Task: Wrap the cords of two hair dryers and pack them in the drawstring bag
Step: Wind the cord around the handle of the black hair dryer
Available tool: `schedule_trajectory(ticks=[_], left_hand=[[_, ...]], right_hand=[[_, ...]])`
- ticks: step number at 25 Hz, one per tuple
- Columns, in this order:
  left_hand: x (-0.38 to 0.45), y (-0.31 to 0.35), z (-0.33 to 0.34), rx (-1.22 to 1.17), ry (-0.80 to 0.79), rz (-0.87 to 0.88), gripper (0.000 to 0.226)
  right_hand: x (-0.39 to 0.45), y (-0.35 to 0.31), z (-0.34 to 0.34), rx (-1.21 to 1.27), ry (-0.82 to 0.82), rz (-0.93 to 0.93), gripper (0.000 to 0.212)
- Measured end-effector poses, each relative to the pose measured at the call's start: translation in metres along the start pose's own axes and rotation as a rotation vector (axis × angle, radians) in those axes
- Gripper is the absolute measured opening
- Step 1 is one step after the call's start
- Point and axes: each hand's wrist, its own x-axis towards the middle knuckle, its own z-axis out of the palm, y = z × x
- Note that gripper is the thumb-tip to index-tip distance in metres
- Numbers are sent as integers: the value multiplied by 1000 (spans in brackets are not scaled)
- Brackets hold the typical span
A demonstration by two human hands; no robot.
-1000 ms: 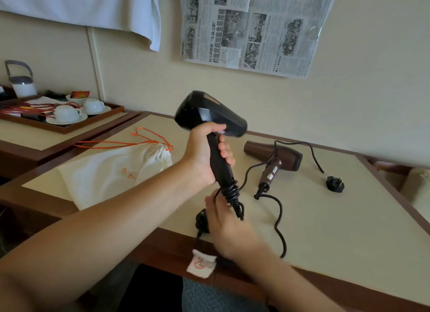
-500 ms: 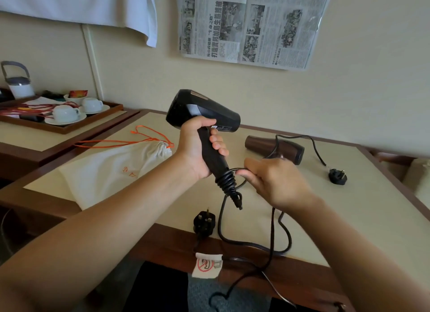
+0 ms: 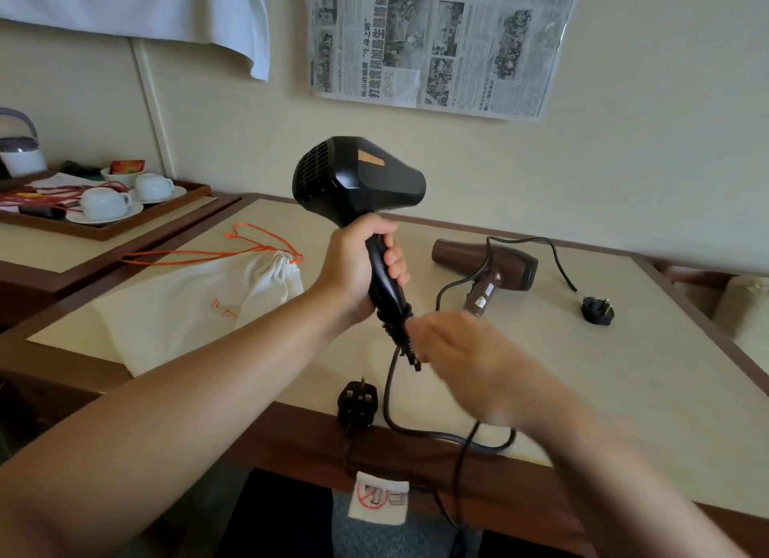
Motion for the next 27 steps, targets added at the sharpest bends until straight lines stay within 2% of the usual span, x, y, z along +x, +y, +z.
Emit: schedule_trajectory(ticks=[3,5,6,8,9,10,11,13,14,15,16,19,22,25,27], left_hand=[[-8,10,-1,47,-8,-40,29],[-13,15,7,-39,-25,-101,29],[-14,16,11,-99,-21,-127,29],[-14,13,19,-193,-10,-125,27],[-12,9,22,-215,-8,-102,27],[-12,4,24,-216,-11,-80,27],[-10,-1,24,-203,-15,-61,28],[-5,-8,20,-121,-30,-40,28],[-3,-9,17,-55,-38,-36,28],[-1,-9,13,7,-42,-34,28],[0,-8,8,44,-40,-35,28],[-2,2,-1,43,3,-39,30],[-10,0,-2,2,59,-65,28],[-10,-2,1,-133,143,-54,27],[-8,-2,5,-204,200,-47,28]], right_hand=[[10,24,-33,-318,337,-199,49],[19,40,-30,-414,412,-251,50],[21,45,-16,-363,402,-191,47],[19,41,25,-215,271,13,28],[17,35,51,23,217,69,25],[14,23,69,203,123,90,26],[14,10,74,269,9,127,25],[8,-12,66,554,-165,237,34],[4,-16,55,583,-213,235,38],[1,-16,42,470,-188,183,41],[-1,-11,29,348,-104,135,43],[1,18,-6,-137,188,-160,38],[3,41,-11,-383,372,-249,34],[-12,31,15,-478,373,-199,29],[-23,20,50,-556,253,-212,9]])
